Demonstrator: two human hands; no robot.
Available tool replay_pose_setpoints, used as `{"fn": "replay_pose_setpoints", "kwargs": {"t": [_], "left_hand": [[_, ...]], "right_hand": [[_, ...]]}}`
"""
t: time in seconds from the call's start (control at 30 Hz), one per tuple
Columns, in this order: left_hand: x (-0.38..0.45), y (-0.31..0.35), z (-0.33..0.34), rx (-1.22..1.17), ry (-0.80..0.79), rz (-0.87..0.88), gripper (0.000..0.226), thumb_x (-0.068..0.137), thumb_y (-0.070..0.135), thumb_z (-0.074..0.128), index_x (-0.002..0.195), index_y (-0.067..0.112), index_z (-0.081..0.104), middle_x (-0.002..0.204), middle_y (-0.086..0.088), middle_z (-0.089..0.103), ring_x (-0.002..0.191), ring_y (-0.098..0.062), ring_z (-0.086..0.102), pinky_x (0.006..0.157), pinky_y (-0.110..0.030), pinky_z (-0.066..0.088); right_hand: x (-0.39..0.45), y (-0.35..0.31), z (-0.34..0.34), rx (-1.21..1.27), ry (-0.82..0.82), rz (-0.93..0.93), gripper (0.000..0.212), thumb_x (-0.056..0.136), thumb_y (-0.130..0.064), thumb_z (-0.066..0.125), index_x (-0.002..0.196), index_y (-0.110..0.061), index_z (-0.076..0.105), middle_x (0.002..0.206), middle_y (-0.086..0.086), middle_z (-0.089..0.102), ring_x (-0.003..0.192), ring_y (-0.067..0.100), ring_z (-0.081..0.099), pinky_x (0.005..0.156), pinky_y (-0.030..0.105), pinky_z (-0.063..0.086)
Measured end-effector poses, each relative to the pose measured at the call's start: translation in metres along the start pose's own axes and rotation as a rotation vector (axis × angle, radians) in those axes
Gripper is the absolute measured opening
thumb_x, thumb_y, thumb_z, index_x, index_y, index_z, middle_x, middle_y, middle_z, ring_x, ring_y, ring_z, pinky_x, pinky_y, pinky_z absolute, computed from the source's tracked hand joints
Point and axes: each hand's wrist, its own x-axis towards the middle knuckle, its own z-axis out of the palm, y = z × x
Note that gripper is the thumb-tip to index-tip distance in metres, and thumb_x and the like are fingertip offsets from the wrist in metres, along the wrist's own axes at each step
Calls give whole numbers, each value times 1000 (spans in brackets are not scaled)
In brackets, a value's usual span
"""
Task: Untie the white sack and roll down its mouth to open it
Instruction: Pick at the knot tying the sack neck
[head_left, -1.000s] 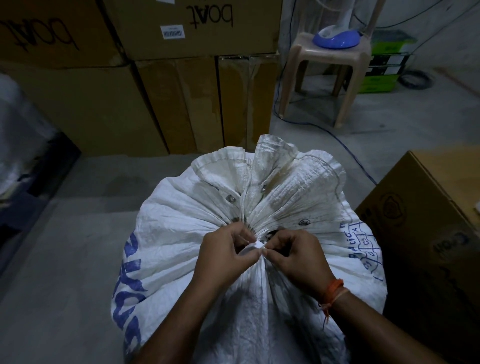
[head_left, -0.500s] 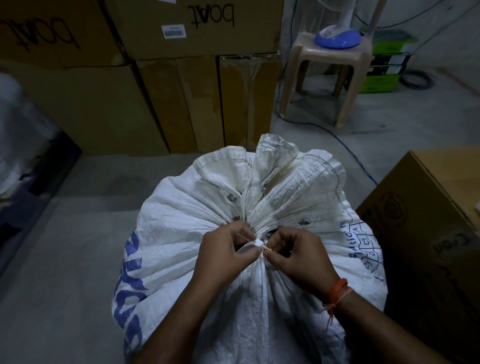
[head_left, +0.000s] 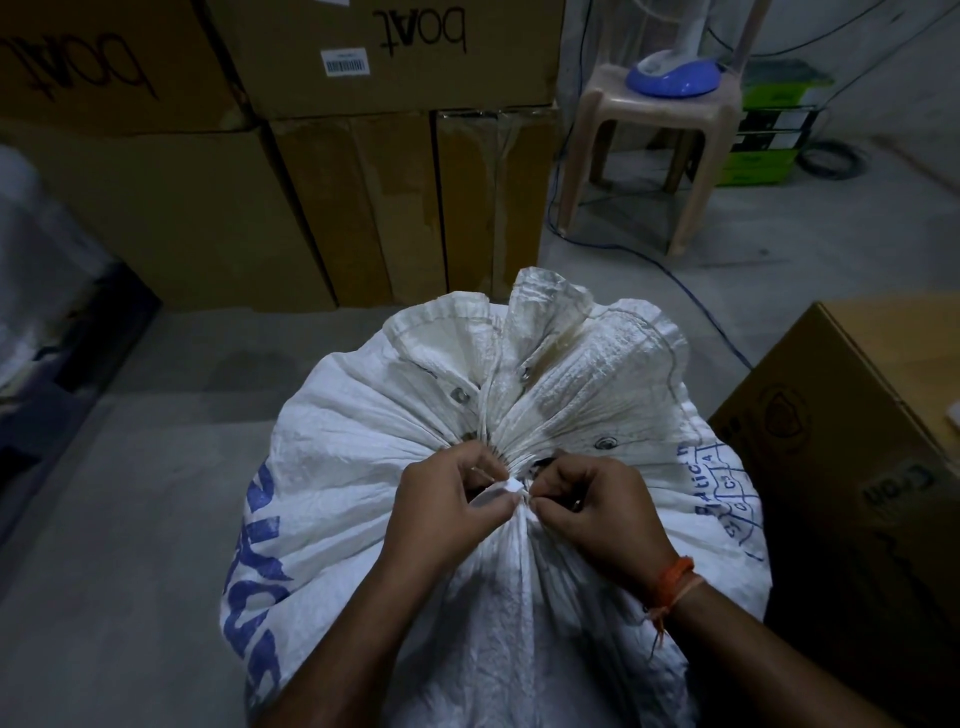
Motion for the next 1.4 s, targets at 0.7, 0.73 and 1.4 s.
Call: {"fn": "replay_pose_setpoints", "kwargs": {"t": [0.7, 0.73, 1.4], "left_hand": [[-3, -2, 2, -5, 24, 14, 21, 74, 33, 92, 87, 29, 76, 71, 3, 77, 67, -7, 72, 64, -30, 56], [-4, -2, 2, -8, 26, 10, 21, 73, 34, 91, 88, 30, 76, 72, 3, 78, 69, -8, 74, 67, -34, 60], [-9, -2, 6, 3, 53, -7, 21, 74, 40, 89, 89, 33, 76, 79, 7, 80, 77, -4, 76, 71, -39, 63]], "right_hand": [[-1, 1, 6, 62, 16, 7, 11, 76, -16, 85, 76, -20, 75, 68, -6, 75, 65, 4, 72, 64, 22, 57], [-3, 0, 5, 55, 16, -3, 12, 76, -17, 86, 75, -20, 74, 67, -6, 75, 63, 3, 71, 62, 19, 55], [-6, 10, 5, 23, 65, 2, 12, 76, -17, 88, 74, -21, 77, 65, -12, 73, 65, -2, 70, 62, 8, 47]]}}
